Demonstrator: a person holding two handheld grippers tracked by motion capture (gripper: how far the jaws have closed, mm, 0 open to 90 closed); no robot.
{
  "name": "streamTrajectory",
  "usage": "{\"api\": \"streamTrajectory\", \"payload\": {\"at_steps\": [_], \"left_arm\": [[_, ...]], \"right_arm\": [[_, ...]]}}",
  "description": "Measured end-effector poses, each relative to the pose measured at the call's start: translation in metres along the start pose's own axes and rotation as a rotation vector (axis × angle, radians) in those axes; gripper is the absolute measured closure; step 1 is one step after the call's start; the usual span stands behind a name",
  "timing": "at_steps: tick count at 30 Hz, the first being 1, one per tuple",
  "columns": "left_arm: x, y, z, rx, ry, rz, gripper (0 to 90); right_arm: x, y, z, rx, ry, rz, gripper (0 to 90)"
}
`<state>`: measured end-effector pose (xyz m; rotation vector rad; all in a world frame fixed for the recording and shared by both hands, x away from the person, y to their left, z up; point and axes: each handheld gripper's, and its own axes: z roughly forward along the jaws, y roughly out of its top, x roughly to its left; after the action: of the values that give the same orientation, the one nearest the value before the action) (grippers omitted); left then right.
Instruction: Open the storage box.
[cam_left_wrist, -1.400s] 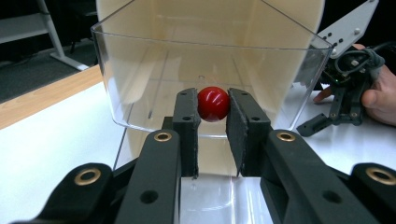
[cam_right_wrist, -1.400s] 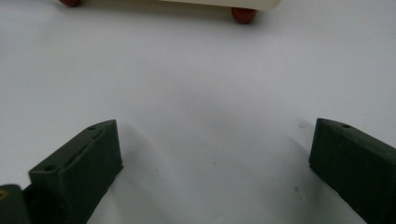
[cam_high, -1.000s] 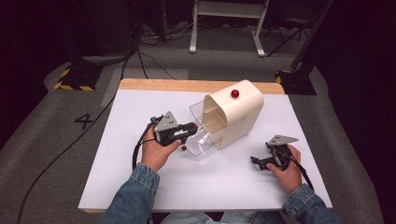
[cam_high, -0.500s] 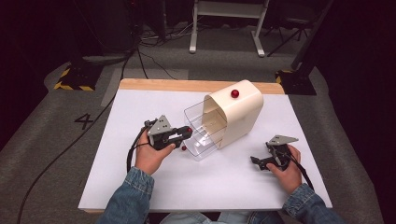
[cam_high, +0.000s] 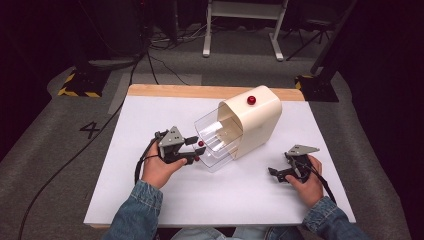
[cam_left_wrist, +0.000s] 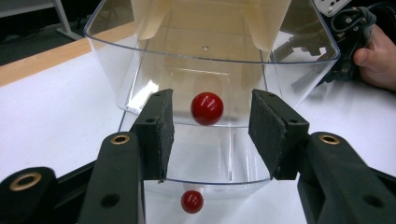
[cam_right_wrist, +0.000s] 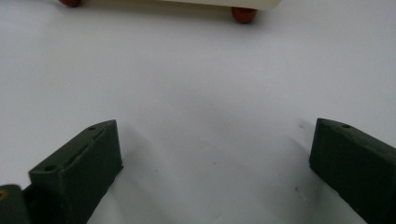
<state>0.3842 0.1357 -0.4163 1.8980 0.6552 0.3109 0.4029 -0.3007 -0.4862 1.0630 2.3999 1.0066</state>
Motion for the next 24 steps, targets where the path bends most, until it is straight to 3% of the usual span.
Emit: {"api": "streamTrajectory", "payload": {"at_steps": [8,19,24], "left_arm": [[0.000,-0.006,-0.011,0.002,0.028,-0.012,50.0],[-0.002,-0.012,-0.051,0.009,0.084,-0.020,47.7],[-0.002,-0.019,-0.071,0.046,0.108,-0.009,44.5]], "right_arm": [[0.000,0.000,0.000,0.000,0.001,0.000,2.2],[0.000,0.000,0.000,0.003,0.003,0.002,2.2],[0.000,0.000,0.000,0.004,0.004,0.002,2.1]]}}
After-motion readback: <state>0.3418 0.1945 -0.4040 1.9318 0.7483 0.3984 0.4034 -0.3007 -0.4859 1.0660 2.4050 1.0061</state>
